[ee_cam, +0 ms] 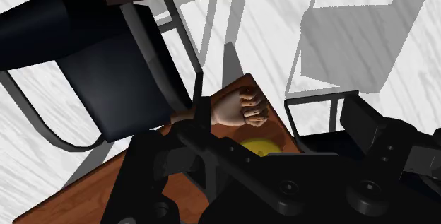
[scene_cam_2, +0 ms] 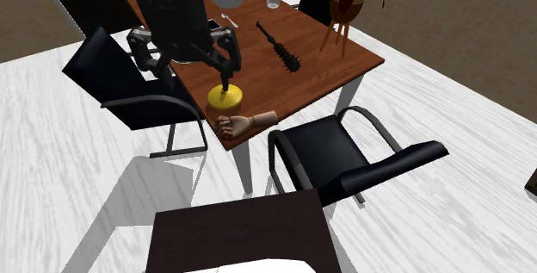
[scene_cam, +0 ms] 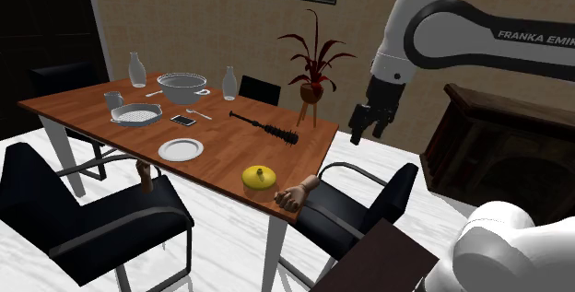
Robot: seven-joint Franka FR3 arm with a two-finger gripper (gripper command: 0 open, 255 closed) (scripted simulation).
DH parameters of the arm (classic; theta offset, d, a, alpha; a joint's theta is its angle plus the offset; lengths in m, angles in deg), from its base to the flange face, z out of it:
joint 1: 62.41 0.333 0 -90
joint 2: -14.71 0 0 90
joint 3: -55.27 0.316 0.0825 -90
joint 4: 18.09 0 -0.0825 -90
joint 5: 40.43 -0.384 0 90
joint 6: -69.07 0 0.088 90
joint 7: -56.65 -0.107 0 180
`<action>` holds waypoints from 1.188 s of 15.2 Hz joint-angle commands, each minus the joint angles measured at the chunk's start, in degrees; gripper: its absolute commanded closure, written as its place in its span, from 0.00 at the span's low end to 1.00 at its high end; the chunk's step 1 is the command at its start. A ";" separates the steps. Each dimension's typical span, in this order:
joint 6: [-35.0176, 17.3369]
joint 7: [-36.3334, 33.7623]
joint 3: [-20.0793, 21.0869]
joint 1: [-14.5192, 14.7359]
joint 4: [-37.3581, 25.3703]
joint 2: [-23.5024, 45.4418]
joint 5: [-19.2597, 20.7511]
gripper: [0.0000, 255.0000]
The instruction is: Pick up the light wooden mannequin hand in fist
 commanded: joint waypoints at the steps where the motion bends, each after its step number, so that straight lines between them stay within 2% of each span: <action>1: 0.00 0.00 0.00 0.00 0.00 0.00 0.00 0.00; 9: -15.73 -13.10 3.48 -4.00 4.17 12.11 -3.09 0.00; 18: -32.45 -27.10 5.83 -8.17 3.44 29.99 -4.69 0.00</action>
